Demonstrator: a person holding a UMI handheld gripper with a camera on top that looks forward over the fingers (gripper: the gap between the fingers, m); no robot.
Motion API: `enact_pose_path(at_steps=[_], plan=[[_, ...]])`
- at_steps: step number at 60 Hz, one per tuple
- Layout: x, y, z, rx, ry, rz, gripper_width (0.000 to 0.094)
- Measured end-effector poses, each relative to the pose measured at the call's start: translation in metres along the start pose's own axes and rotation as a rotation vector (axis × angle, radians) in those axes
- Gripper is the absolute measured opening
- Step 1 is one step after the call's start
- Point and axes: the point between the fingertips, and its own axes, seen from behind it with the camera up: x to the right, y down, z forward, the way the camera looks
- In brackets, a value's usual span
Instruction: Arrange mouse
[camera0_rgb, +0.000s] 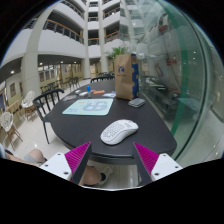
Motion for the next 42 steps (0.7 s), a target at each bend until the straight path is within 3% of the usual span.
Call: enact_pose_path(at_steps=[3,6,23,25,27,33,36,42], plan=[[-0.004,0.006,0.02,-0.035,-0.004,-0.014,0.0853],[-0.003,-0.002,0.037,-0.009,0.016,-0.058,0.0855],[0.016,-0.041,0.123,-0.048,0.105,0.015,0.0831],[0.019,-0.044,0.126,-0.055,0.125,0.019,0.0805],[0.027,-0.045,0.13,-0.061,0.166,0.016,0.0638],[0.023,-0.045,0.134,-0.073,0.162,0.086,0.0423],[0.024,-0.045,0.131,-0.081,0.171,0.102,0.036],[0.02,-0.061,0.121,-0.096,0.188,0.119,0.0337]])
